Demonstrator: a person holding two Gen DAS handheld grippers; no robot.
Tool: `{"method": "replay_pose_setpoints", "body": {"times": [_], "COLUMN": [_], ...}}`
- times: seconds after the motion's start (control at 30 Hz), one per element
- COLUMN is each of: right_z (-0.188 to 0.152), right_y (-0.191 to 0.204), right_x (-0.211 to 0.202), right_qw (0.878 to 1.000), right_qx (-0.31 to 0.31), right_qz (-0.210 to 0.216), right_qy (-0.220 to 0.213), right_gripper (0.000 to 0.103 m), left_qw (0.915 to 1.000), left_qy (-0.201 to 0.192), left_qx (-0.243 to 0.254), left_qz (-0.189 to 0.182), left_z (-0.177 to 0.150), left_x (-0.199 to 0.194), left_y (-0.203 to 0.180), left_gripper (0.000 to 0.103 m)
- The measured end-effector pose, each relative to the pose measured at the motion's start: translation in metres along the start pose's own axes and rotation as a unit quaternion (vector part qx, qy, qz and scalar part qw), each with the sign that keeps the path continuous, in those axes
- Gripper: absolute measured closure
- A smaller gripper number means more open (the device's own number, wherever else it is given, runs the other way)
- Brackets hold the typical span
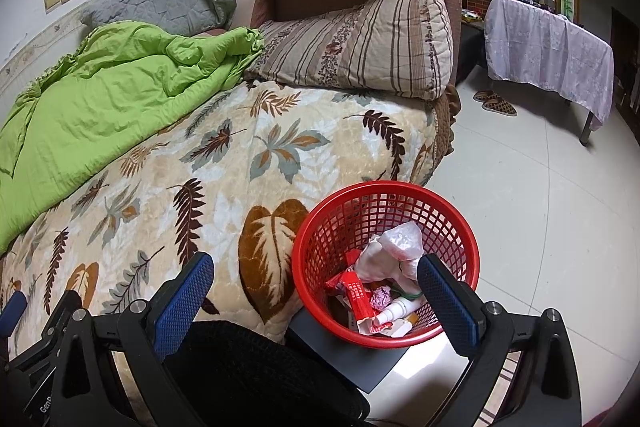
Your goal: Collect trash
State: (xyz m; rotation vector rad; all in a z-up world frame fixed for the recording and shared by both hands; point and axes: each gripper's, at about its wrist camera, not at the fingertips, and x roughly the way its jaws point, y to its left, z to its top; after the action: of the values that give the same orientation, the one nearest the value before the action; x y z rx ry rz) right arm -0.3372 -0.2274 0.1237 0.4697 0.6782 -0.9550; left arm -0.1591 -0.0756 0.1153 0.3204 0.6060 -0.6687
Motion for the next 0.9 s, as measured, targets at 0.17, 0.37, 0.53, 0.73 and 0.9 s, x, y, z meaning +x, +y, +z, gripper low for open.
{"method": "replay_pose_setpoints", "body": {"times": [0.17,0.37,0.53,0.73,0.9], "right_z": [-0.0015,0.0002,0.0001,0.0,0.0001], "right_y": [0.0014,0.0,-0.0009,-0.0008,-0.0008], "right_x": [0.0016,0.005,0.006,0.0067,0.0069], "right_qw": [1.0,1.0,1.0,1.0,1.0], "right_qx": [-0.002,-0.003,-0.003,-0.003,-0.003], "right_qz": [0.0,0.0,0.0,0.0,0.0], "right_qy": [0.002,0.008,0.01,0.012,0.012], "right_gripper": [0.0,0.0,0.0,0.0,0.0], "left_qw": [1.0,1.0,1.0,1.0,1.0], "left_qy": [0.0,0.0,0.001,0.002,0.001], "left_qx": [0.0,0.0,0.0,0.0,-0.001], "left_qz": [0.0,-0.001,-0.001,-0.002,-0.001], "left_z": [0.0001,0.0003,-0.0001,0.0,0.0008], "left_x": [0.0003,0.0004,0.0009,0.0012,0.0012], "left_y": [0.0001,0.001,0.0011,0.0015,0.0019], "left_gripper": [0.001,0.001,0.001,0.001,0.001]}}
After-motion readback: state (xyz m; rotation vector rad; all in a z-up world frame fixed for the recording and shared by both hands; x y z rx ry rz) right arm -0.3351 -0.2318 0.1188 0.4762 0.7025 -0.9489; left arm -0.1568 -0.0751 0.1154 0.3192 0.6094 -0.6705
